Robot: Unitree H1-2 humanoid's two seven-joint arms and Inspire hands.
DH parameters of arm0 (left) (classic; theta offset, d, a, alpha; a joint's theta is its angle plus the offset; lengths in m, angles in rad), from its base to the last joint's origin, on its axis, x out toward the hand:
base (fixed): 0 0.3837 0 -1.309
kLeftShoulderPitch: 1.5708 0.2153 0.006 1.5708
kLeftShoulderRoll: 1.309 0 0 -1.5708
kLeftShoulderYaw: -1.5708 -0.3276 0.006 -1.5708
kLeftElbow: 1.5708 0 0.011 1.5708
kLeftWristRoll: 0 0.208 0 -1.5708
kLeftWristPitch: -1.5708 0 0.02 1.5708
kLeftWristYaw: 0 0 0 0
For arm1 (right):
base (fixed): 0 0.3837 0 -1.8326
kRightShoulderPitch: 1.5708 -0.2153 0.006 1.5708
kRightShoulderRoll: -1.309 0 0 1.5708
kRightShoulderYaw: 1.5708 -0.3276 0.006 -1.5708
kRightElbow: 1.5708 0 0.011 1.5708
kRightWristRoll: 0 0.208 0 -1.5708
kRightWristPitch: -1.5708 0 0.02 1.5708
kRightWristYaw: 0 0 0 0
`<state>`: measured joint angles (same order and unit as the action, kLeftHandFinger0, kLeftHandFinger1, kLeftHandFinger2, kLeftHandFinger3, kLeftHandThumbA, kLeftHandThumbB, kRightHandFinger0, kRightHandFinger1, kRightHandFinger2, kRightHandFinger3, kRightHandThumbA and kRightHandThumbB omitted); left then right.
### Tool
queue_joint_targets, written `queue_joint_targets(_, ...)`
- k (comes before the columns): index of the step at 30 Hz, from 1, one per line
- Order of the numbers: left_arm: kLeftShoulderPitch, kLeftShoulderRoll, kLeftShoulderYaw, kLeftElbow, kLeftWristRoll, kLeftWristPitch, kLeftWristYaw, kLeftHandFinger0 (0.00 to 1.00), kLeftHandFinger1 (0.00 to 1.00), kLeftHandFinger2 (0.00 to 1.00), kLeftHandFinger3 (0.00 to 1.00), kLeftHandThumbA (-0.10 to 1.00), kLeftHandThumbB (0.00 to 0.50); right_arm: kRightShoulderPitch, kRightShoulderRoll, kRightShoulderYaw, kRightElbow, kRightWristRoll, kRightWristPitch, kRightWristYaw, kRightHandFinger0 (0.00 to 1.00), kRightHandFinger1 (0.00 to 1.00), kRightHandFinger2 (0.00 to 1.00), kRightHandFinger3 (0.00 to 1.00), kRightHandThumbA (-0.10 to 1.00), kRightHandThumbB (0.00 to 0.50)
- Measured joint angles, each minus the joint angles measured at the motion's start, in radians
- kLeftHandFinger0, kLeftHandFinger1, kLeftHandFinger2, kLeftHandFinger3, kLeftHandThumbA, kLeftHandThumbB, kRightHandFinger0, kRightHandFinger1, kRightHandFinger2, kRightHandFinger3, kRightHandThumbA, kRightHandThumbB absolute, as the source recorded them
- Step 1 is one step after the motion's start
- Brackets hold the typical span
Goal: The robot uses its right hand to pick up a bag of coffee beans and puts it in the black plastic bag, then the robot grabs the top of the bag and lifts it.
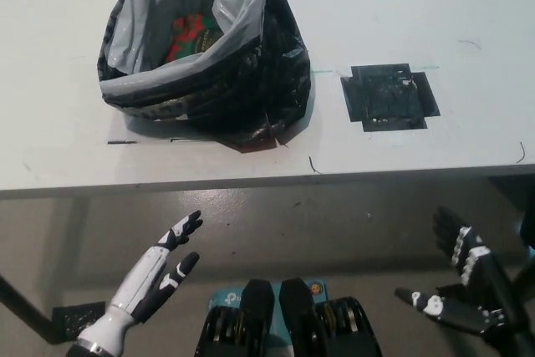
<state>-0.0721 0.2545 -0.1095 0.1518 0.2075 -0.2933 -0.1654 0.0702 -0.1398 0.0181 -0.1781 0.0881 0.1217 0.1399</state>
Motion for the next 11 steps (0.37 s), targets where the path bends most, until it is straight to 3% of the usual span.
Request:
queue_joint_targets(2,0.012,0.0,0.004,0.0,0.0,0.0,0.0,1.0,1.0,1.0,1.0,1.0,0.241,0.004,0.009,0.004,0.047,-0.005,-0.03,-0.001,1.0,1.0,1.0,1.0,1.0,0.348)
queue_joint_targets(5,0.027,0.0,0.009,0.0,0.0,0.0,0.0,1.0,1.0,1.0,1.0,1.0,0.252,0.011,0.022,0.006,0.112,-0.012,-0.074,-0.002,1.0,1.0,1.0,1.0,1.0,0.301)
queue_joint_targets(11,0.063,-0.008,0.016,-0.003,0.0,0.0,0.0,1.0,1.0,1.0,1.0,1.0,0.235,0.025,0.035,0.013,0.199,-0.031,-0.161,-0.005,1.0,1.0,1.0,1.0,1.0,0.322)
